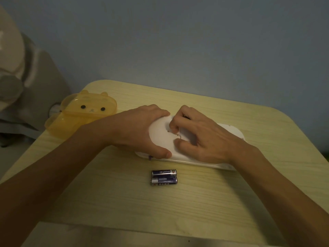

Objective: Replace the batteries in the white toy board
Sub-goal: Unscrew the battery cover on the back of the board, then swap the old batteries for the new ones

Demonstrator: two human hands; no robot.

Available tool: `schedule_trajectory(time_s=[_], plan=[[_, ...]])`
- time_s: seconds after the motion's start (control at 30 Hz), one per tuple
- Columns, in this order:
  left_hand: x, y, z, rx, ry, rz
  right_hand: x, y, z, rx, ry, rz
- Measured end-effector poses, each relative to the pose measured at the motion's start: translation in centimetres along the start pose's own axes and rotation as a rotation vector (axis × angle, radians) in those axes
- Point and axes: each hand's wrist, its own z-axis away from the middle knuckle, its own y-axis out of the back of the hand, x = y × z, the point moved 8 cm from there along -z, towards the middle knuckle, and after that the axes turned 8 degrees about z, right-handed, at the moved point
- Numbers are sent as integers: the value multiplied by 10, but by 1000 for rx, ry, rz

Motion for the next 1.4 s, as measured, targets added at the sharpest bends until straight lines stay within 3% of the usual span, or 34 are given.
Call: schedule_trajectory(time_s=[0.13, 0.43, 0.7, 0.83, 0.97, 1.23, 1.4], plan=[[0, 0, 0, 0, -10, 20, 0, 5, 4, 91, 8, -67], [-4, -2, -1, -36, 23, -20, 55, 31, 35, 248, -272, -211], [-7, -1, 0, -36, 27, -14, 158, 43, 136, 116, -611, 1], [-11, -1, -1, -34, 27, -7, 159, 17, 157, -48, -595, -34], [-12, -2, -1, -38, 35, -15, 152, 12, 159, -1, -565, -62], [-17, -2, -1, -29, 31, 12, 181, 13, 180, -21, -770, -136], [-17, -2, -1, -38, 46, 8, 179, 6, 185, 30, -746, -128]])
